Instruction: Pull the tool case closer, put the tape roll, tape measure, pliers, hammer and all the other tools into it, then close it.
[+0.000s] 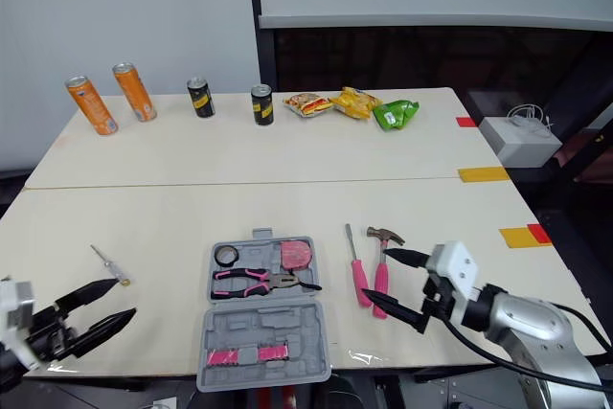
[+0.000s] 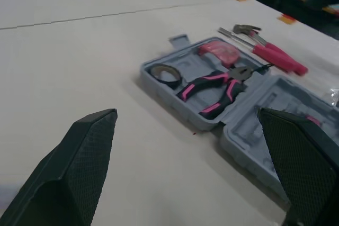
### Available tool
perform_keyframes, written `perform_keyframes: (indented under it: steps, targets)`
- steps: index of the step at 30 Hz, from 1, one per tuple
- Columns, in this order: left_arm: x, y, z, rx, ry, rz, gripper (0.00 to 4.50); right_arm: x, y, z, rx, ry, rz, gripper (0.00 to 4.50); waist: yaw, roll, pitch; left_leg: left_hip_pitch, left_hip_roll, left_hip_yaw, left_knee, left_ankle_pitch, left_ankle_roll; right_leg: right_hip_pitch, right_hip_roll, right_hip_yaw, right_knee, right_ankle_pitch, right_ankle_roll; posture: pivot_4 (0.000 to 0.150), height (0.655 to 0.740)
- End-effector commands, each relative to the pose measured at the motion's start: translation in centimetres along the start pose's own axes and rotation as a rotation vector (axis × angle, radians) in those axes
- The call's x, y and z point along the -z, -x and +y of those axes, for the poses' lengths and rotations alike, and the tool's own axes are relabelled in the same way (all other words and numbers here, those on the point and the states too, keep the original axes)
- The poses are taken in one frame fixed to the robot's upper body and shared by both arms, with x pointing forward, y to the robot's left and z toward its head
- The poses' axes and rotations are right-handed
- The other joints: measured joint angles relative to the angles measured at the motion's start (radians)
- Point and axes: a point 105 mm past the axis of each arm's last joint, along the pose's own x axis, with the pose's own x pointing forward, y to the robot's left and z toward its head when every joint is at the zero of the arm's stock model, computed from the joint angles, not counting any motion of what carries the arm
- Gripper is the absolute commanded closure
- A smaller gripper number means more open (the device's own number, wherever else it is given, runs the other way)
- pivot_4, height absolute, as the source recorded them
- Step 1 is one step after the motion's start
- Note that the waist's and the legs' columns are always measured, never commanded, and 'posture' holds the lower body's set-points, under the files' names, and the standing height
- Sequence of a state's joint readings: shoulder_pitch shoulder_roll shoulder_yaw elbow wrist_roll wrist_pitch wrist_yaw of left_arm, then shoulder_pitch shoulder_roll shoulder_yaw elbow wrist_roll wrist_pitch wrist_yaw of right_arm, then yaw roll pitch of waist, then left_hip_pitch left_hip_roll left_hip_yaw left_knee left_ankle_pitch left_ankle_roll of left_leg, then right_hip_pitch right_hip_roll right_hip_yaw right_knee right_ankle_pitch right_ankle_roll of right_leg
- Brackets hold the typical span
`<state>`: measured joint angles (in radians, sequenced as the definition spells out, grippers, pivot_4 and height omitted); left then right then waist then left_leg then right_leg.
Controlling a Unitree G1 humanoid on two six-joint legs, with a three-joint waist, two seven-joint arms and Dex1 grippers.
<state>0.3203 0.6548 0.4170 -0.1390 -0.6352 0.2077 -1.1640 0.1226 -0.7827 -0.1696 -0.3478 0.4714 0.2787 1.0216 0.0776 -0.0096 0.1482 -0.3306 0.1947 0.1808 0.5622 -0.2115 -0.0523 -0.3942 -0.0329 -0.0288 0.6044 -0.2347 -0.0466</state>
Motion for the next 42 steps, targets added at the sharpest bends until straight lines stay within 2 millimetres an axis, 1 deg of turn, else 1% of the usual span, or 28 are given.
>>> perform_keyframes:
  steps: [1,4,8,11,13,14,17,23,24,33,38,42]
  targets:
    - [0.2,-1.4,0.1,0.118,-0.030,0.120,0.26,0.0,-1.7,-0.2,-0.081,0.057,0.094,0.28,0.000,0.000,0.000,0.000,0.000,0.000,0.000,0.001,-0.001,-0.001,0.000,0.000,0.001,0.000,0.000,0.150,0.7400]
    - [0.6,-2.4,0.6,0.222,-0.056,0.199,1.16,0.5,-2.8,-0.3,-0.156,0.085,0.177,1.16,-0.001,0.002,0.001,0.000,0.000,0.000,0.002,0.002,0.000,-0.002,0.000,0.001,0.005,0.000,-0.001,0.150,0.7400]
    - [1.3,-4.1,1.3,0.322,-0.086,0.273,2.52,1.1,-4.7,-0.4,-0.226,0.124,0.256,2.54,-0.002,0.002,0.001,-0.001,0.000,0.000,0.005,0.004,0.004,-0.004,0.000,0.001,0.008,-0.001,-0.001,0.150,0.7400]
    - [2.5,-5.2,0.9,0.388,-0.109,0.320,3.50,1.7,-5.8,-0.2,-0.284,0.177,0.316,3.51,-0.005,0.002,0.001,-0.003,0.000,0.000,0.010,0.004,0.005,-0.009,0.000,0.002,0.014,0.000,-0.002,0.150,0.7400]
    - [3.1,-5.9,0.6,0.408,-0.112,0.335,4.20,2.1,-6.3,-0.2,-0.308,0.199,0.350,4.24,-0.006,0.002,0.001,-0.007,0.000,0.000,0.014,0.004,0.005,-0.012,-0.001,0.002,0.018,-0.001,-0.002,0.150,0.7400]
    - [3.4,-6.3,0.5,0.412,-0.115,0.338,4.47,2.2,-6.6,-0.3,-0.307,0.213,0.359,4.48,-0.006,0.002,0.001,-0.008,0.000,0.000,0.016,0.004,0.005,-0.014,-0.001,0.002,0.020,-0.001,-0.002,0.150,0.7400]
    - [4.2,-7.3,0.3,0.410,-0.132,0.357,4.49,2.3,-7.3,-0.5,-0.310,0.237,0.382,4.49,-0.005,0.002,0.001,-0.015,0.001,-0.001,0.018,0.004,0.005,-0.016,-0.001,0.002,0.023,-0.001,-0.003,0.150,0.7400]
    - [4.9,-8.1,0.3,0.396,-0.157,0.386,4.49,2.3,-8.2,-0.2,-0.346,0.262,0.427,4.49,-0.004,0.002,0.001,-0.015,0.001,-0.002,0.022,0.005,0.003,-0.016,-0.001,0.002,0.026,0.000,-0.005,0.150,0.7400]
    - [4.9,-8.4,0.3,0.390,-0.160,0.385,4.49,2.3,-8.4,-0.1,-0.353,0.270,0.435,4.49,-0.004,0.002,0.001,-0.015,0.001,-0.002,0.023,0.003,0.000,-0.016,-0.001,0.002,0.026,0.001,-0.005,0.150,0.7400]
    - [4.7,-10.1,0.0,0.376,-0.189,0.372,4.49,2.6,-9.8,0.9,-0.399,0.315,0.490,4.49,-0.004,0.002,0.001,-0.016,0.001,-0.002,0.026,0.003,0.000,-0.016,-0.001,0.002,0.028,0.001,-0.006,0.150,0.7400]
    - [4.3,-10.9,-0.8,0.388,-0.194,0.354,4.49,2.5,-10.6,1.9,-0.434,0.317,0.479,4.49,-0.004,0.003,0.001,-0.017,0.002,-0.002,0.026,0.003,0.000,-0.017,-0.001,0.001,0.028,0.001,-0.006,0.150,0.7400]
    - [4.1,-11.2,-1.2,0.390,-0.192,0.345,4.49,2.3,-11.3,2.4,-0.441,0.311,0.461,4.49,-0.004,0.003,0.001,-0.017,0.002,-0.002,0.026,0.003,0.000,-0.017,-0.001,0.002,0.028,0.001,-0.006,0.150,0.7400]
